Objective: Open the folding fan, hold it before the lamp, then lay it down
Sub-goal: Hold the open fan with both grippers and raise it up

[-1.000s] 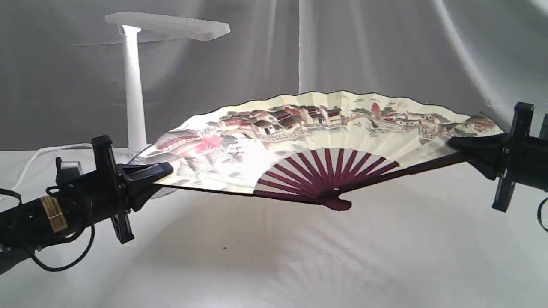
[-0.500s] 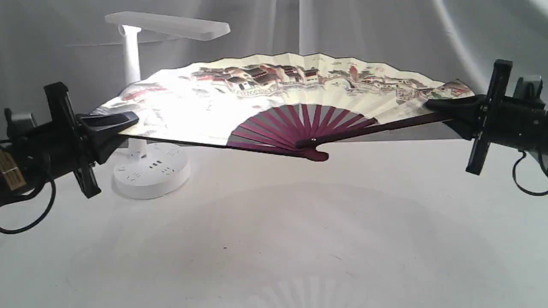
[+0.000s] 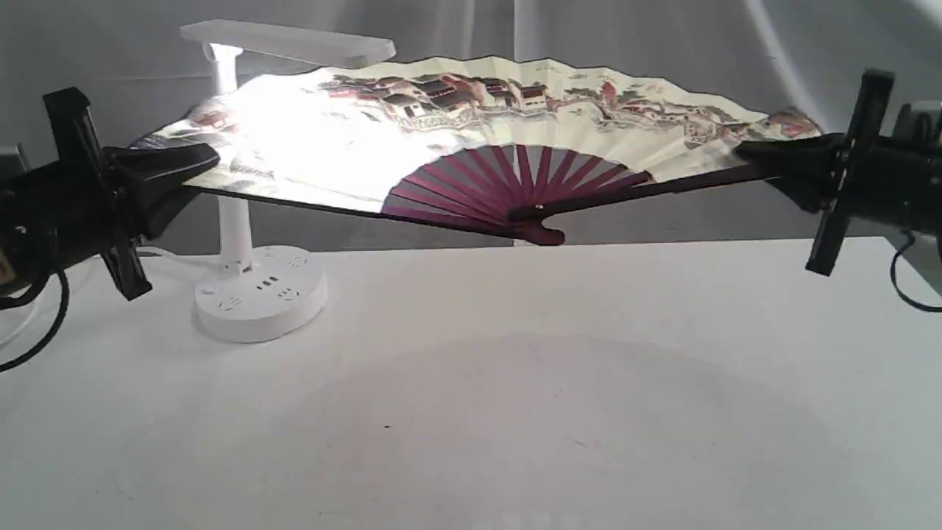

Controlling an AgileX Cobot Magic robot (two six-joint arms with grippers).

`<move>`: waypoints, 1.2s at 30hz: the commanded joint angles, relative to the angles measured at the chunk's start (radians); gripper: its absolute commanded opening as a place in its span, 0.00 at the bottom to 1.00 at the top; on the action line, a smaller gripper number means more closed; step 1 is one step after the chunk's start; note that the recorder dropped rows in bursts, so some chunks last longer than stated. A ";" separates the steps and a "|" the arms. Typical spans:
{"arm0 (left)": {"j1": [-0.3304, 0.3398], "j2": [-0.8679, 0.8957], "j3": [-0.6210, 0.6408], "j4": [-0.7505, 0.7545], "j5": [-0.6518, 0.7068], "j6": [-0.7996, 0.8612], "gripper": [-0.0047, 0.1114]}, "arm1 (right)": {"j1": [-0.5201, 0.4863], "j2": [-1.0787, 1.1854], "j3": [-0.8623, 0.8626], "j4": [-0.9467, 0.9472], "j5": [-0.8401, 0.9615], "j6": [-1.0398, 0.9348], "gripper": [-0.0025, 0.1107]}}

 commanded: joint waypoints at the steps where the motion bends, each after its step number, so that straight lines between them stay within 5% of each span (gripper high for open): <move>1: 0.034 -0.019 0.016 -0.148 0.033 -0.026 0.04 | -0.031 -0.043 -0.007 0.001 -0.078 -0.012 0.02; 28: 0.034 -0.019 0.035 -0.111 0.029 -0.024 0.04 | -0.031 -0.073 -0.007 0.001 -0.078 -0.080 0.02; 36: 0.034 -0.019 0.037 0.076 0.111 -0.027 0.04 | -0.031 -0.072 0.078 0.001 -0.078 -0.202 0.02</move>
